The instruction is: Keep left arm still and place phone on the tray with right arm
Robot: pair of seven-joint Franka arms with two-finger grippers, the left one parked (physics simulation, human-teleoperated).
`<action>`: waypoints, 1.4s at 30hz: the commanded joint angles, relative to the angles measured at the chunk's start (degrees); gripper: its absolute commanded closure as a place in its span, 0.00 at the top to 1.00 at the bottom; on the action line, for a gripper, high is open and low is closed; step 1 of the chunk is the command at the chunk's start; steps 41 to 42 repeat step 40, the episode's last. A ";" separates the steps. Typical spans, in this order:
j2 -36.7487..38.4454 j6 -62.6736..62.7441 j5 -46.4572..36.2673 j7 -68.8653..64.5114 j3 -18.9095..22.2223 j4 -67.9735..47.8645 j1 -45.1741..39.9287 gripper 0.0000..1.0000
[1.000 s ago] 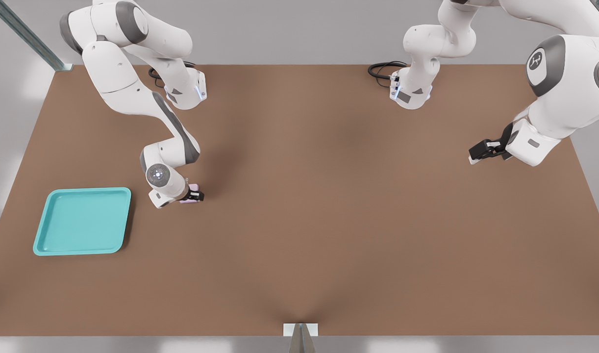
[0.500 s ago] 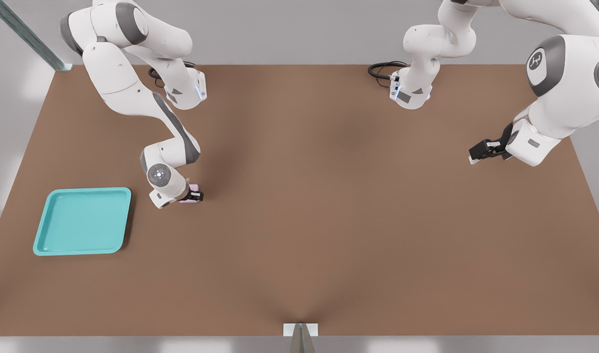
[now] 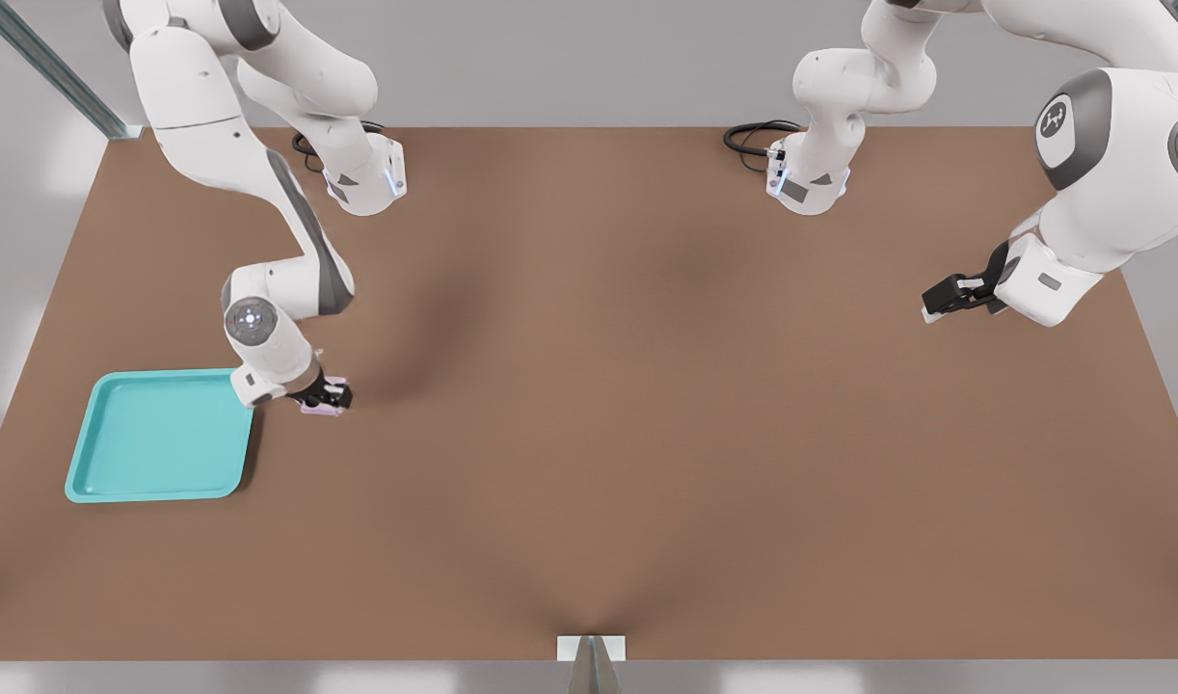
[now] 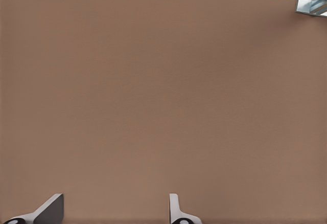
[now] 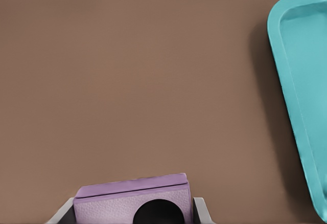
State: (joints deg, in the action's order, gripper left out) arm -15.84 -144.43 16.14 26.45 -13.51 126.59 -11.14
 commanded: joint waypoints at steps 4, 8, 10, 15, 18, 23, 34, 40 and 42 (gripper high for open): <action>0.63 0.11 0.03 -18.00 4.72 -0.91 -3.36 0.78; 0.46 -0.42 -0.32 -27.75 7.80 -2.49 -6.17 0.78; -1.73 -0.50 -7.17 -41.46 11.92 -6.17 -6.26 0.78; -10.53 -1.21 -8.58 -55.54 16.76 -17.61 -7.93 0.79; -11.23 -2.18 -8.58 -55.28 16.76 -17.52 -7.93 1.00; 14.50 19.61 -9.99 -26.28 3.59 -14.01 -1.86 1.00; 0.89 55.67 -10.60 -22.67 9.90 -56.73 14.39 1.00; 4.32 51.79 -10.69 -22.93 11.40 -49.25 15.10 1.00; 4.32 51.79 -10.69 -22.93 11.40 -49.25 15.10 1.00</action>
